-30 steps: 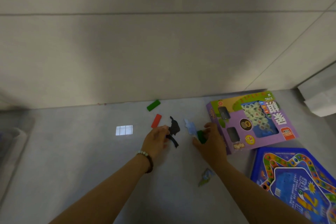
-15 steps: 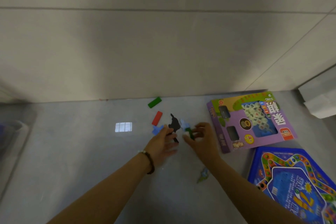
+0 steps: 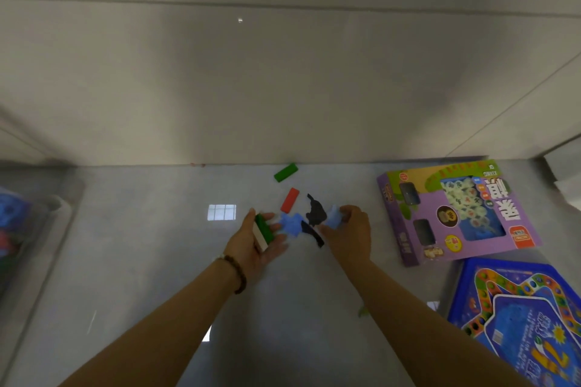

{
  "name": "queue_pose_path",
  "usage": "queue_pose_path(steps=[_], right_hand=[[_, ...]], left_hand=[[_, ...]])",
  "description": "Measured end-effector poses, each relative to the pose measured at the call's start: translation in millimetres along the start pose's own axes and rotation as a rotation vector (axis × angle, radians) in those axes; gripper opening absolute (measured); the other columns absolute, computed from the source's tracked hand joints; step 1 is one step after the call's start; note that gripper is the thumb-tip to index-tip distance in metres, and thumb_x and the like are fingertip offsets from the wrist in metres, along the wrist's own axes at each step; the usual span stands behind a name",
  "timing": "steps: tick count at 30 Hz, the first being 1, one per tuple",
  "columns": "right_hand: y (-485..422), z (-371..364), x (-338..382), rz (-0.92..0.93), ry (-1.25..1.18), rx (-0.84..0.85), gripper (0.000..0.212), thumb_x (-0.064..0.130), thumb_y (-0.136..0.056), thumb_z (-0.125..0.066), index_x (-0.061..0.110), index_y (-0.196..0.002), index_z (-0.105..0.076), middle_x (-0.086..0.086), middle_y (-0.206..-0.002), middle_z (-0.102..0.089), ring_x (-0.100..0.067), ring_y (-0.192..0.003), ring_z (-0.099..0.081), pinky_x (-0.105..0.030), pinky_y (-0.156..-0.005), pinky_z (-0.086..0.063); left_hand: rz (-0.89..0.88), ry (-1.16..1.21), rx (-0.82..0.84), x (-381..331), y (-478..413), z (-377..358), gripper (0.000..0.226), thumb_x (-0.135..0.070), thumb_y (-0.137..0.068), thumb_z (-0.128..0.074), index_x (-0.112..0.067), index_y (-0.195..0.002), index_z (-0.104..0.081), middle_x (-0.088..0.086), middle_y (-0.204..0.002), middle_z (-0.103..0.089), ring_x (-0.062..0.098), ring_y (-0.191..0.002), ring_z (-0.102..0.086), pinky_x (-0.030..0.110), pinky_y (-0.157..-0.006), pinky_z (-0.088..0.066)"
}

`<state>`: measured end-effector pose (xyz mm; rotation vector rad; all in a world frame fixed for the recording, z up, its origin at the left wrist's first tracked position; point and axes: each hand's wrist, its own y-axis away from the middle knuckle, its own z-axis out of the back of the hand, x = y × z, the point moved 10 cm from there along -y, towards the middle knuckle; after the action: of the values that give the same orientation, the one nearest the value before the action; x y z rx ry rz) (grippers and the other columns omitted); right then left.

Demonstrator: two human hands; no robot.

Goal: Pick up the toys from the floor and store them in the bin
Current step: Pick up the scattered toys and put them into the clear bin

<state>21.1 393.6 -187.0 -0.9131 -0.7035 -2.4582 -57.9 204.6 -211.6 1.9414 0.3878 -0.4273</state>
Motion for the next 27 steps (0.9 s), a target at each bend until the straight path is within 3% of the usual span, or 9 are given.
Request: queue_pose_path(steps=[6,8,10,12,14,18,21,23,27], right_hand=[[3.9,5.4,-5.2,-0.002,-0.037,0.001,0.028,0.016,-0.076,-0.075,0.005,-0.097,-0.06,-0.005,-0.077,-0.057,-0.018,-0.074,-0.054,-0.019,-0.061,-0.038],[5.1,12.3,-3.0,-0.003,-0.065,0.01,0.017,0.016,-0.08,-0.071,0.003,-0.086,-0.062,-0.012,-0.077,-0.063,-0.019,-0.07,-0.054,-0.025,-0.061,-0.045],[10.7,10.9,2.7,-0.055,-0.24,0.119,0.015,0.015,-0.081,-0.071,0.003,-0.087,-0.064,-0.016,-0.081,-0.068,-0.02,-0.068,-0.06,-0.031,-0.063,-0.054],[24.8,-2.9,10.9,-0.116,-0.451,0.349,0.019,0.015,-0.08,-0.072,0.008,-0.096,-0.065,-0.008,-0.082,-0.071,-0.014,-0.068,-0.067,-0.023,-0.058,-0.055],[34.2,5.1,10.0,-0.052,-0.361,0.425,0.017,0.023,-0.08,-0.072,0.017,-0.095,-0.064,-0.002,-0.083,-0.07,-0.012,-0.071,-0.067,-0.019,-0.055,-0.052],[45.8,60.4,-42.7,0.021,-0.099,0.19,0.016,0.022,-0.077,-0.075,0.018,-0.087,-0.063,-0.001,-0.082,-0.064,-0.014,-0.072,-0.058,-0.011,-0.057,-0.044],[67.3,66.9,-86.7,-0.008,0.031,0.18,0.041,0.015,-0.068,-0.081,0.013,-0.104,-0.06,-0.006,-0.099,-0.057,-0.016,-0.083,-0.053,-0.019,-0.07,-0.04],[79.3,61.0,-95.6,0.034,0.061,0.197,0.055,0.014,-0.064,-0.084,0.013,-0.112,-0.056,-0.003,-0.106,-0.05,-0.015,-0.092,-0.052,-0.022,-0.079,-0.041],[88.0,61.6,-93.7,0.096,0.074,0.09,0.053,0.017,-0.065,-0.083,0.012,-0.111,-0.056,-0.003,-0.109,-0.051,-0.015,-0.098,-0.05,-0.024,-0.084,-0.04]], left_hand=[[0.047,-0.021,0.05,9.5,0.2,2.7,0.043,-0.042,-0.097,-0.033,-0.008,-0.1,-0.06,0.015,-0.095,-0.064,0.03,-0.088,-0.061,0.047,-0.088,-0.047],[0.081,-0.052,0.087,16.5,2.9,-6.8,0.044,-0.042,-0.097,-0.034,-0.007,-0.11,-0.058,0.015,-0.1,-0.063,0.032,-0.091,-0.061,0.048,-0.092,-0.047],[0.116,-0.088,0.129,27.3,5.4,-18.5,0.049,-0.046,-0.095,-0.035,-0.008,-0.118,-0.056,0.014,-0.107,-0.063,0.034,-0.099,-0.06,0.048,-0.094,-0.046],[0.166,-0.13,0.189,39.1,8.8,-32.4,0.054,-0.054,-0.093,-0.032,-0.013,-0.119,-0.057,0.014,-0.113,-0.063,0.034,-0.103,-0.06,0.046,-0.089,-0.048],[0.211,-0.105,0.23,47.3,13.9,-44.4,0.053,-0.057,-0.091,-0.034,-0.015,-0.113,-0.059,0.013,-0.105,-0.066,0.031,-0.092,-0.063,0.043,-0.079,-0.052],[0.174,-0.141,0.22,48.4,17.6,-47.3,0.036,-0.043,-0.092,-0.045,-0.017,-0.111,-0.061,0.006,-0.099,-0.065,0.021,-0.084,-0.064,0.032,-0.064,-0.059],[0.153,-0.294,0.2,54.4,19.4,-41.3,0.031,-0.033,-0.097,-0.041,-0.015,-0.115,-0.059,0.004,-0.102,-0.062,0.016,-0.083,-0.062,0.025,-0.06,-0.058],[0.118,-0.42,0.172,58.9,22.4,-38.6,0.022,-0.031,-0.097,-0.043,-0.018,-0.102,-0.06,0.003,-0.098,-0.062,0.014,-0.079,-0.062,0.02,-0.053,-0.055],[0.115,-0.423,0.165,74.7,27.7,-35.5,0.019,-0.029,-0.097,-0.043,-0.02,-0.1,-0.059,0.005,-0.098,-0.064,0.017,-0.08,-0.065,0.023,-0.056,-0.056]])
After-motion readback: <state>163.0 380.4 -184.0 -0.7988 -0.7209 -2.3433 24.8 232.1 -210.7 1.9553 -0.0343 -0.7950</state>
